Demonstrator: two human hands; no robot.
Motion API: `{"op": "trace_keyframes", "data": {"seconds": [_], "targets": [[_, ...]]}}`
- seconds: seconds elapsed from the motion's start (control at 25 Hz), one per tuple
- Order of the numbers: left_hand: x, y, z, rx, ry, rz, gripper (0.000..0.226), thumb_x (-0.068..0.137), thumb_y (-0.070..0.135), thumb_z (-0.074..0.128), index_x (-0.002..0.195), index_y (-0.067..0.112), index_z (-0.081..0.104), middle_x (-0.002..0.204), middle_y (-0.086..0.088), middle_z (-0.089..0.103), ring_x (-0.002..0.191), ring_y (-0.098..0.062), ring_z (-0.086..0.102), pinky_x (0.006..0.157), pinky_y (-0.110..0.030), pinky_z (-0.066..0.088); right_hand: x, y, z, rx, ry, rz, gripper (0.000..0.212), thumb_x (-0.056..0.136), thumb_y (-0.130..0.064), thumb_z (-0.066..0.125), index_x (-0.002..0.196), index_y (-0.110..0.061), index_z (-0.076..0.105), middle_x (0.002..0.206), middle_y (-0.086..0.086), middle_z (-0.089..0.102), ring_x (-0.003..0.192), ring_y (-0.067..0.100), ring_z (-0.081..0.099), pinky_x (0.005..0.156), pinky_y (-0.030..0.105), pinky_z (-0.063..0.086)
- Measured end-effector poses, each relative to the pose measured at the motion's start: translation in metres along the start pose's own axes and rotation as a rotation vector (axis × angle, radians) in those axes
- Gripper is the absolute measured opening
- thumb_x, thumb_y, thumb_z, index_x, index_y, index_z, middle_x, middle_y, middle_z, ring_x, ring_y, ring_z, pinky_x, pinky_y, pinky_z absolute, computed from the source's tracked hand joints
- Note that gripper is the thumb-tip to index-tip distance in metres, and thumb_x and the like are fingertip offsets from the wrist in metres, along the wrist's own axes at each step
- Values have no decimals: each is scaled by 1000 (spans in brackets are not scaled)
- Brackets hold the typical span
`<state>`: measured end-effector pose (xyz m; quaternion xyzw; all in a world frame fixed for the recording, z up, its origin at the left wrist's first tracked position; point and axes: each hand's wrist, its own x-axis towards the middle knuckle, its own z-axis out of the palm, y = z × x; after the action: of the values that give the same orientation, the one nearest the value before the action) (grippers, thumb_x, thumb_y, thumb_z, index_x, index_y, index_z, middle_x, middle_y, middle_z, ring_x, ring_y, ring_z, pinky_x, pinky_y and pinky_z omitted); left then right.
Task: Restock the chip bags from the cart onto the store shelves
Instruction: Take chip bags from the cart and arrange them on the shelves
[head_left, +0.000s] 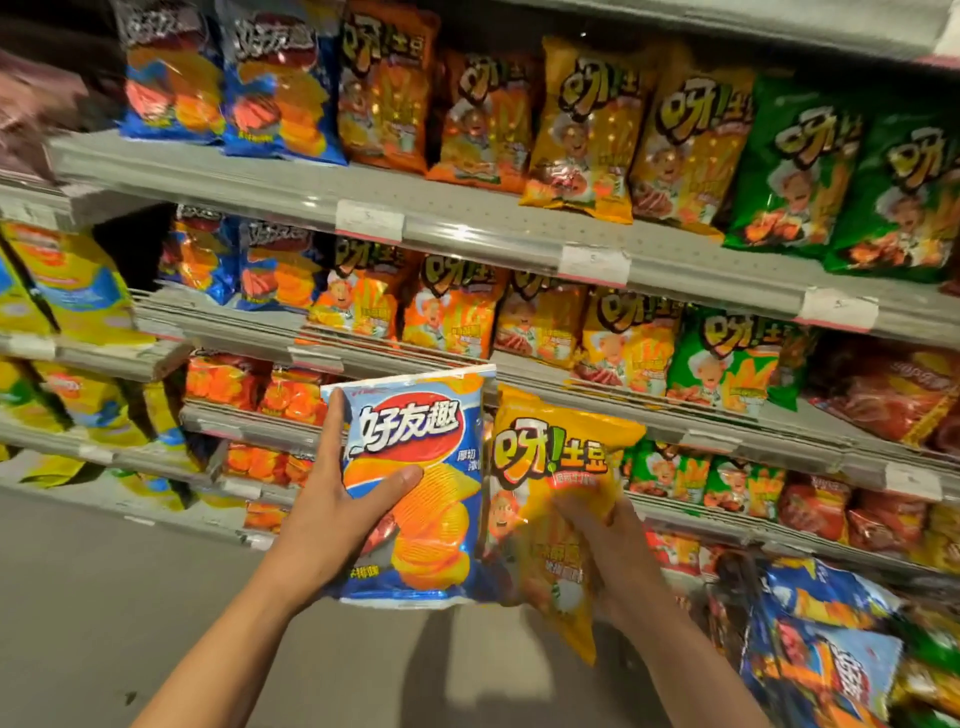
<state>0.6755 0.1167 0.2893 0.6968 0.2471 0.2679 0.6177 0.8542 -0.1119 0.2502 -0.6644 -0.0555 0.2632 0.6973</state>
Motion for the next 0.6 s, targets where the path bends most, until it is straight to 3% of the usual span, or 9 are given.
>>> {"op": "trace_keyframes", "data": {"seconds": [0.08,0.16,0.24,0.36,0.44,0.48,0.6], "targets": [[16,-3,-13,-30,9,-26,111,57,71,84,139,77,9,128,27,64,107,-5,70,86,-37,59,26,-17,8,-16,26,-47,29,91,-18,72,119,-15,67,104,15,77,91,35,76,67,43,62],[33,-5,-22,-48,36,-32,108,63,61,85,140,75,11,125,23,67,101,-6,73,74,-32,61,62,-40,9,6,62,-98,33,94,-13,67,127,-9,64,113,18,74,102,40,72,80,52,61],[51,-6,-30,-32,46,-15,107,67,51,82,144,71,11,120,27,68,96,-2,72,64,-19,58,101,-65,10,-24,133,-126,38,97,-14,65,133,-4,59,125,21,69,110,37,68,94,51,56],[78,-8,-40,43,45,3,107,71,47,79,148,65,8,118,36,65,100,7,68,71,-14,54,161,-98,16,28,135,-158,43,98,-13,64,139,-5,53,131,20,66,114,34,66,99,51,53],[95,-8,-47,68,65,-8,105,73,43,79,148,64,9,116,39,64,101,8,67,72,-13,54,196,-117,23,69,124,-173,41,99,-8,61,138,0,51,123,21,67,104,33,69,93,53,56],[103,-8,-51,81,75,-11,104,73,41,79,148,65,11,115,39,65,102,7,68,74,-14,54,212,-123,26,37,129,-181,38,99,-7,61,135,4,51,115,20,67,92,26,71,87,46,58],[126,-8,-56,124,115,-36,103,70,45,79,144,70,12,121,31,66,104,0,69,86,-33,55,249,-134,25,-160,183,-153,6,96,-10,65,96,-4,64,89,9,64,59,5,66,67,30,56]]}}
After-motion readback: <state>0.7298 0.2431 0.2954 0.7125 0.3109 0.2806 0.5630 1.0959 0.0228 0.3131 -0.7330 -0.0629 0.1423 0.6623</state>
